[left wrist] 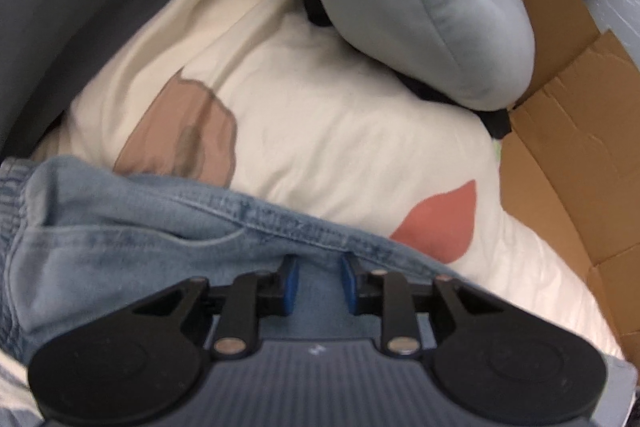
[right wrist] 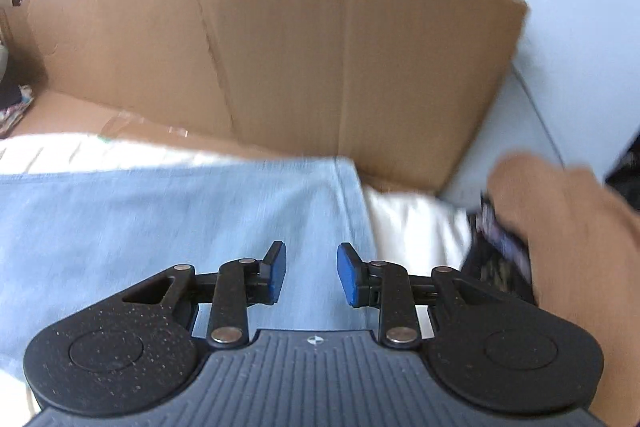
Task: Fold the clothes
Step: 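Open both tools to release the jeans legs and lift away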
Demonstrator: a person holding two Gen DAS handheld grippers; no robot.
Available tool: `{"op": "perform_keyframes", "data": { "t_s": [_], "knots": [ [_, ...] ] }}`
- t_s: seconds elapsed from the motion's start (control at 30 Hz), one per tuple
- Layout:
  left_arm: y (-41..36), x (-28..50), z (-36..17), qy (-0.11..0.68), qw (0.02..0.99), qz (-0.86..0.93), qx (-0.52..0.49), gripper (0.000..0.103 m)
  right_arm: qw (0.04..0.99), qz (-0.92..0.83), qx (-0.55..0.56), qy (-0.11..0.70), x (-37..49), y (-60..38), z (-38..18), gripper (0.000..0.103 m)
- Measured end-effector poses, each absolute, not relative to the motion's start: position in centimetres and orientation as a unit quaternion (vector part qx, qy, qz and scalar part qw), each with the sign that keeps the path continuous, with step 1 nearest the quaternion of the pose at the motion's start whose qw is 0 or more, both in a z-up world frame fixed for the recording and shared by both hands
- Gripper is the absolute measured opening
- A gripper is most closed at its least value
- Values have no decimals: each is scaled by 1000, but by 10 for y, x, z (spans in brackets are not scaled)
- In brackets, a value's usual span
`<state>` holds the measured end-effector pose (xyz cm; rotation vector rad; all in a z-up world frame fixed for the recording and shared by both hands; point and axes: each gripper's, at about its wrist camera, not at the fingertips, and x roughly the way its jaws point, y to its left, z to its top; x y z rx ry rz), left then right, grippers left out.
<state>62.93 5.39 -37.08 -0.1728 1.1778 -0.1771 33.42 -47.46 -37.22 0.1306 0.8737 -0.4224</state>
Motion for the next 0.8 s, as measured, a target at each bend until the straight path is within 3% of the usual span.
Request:
{"op": "perform_keyframes", "data": {
  "t_s": [0.37,0.57,0.8],
  "knots": [
    [70,637,-349,539,831,-127,-42,19,868,-194,83,451,297,-440,-390,36],
    [114,634,-306,518,844,-124,-61,25,867,-195,98,448,288,-438,-388,43],
    [132,622,-314,527,840,-111,-73,26,864,-204,138,438,286,-442,-387,44]
  ]
}}
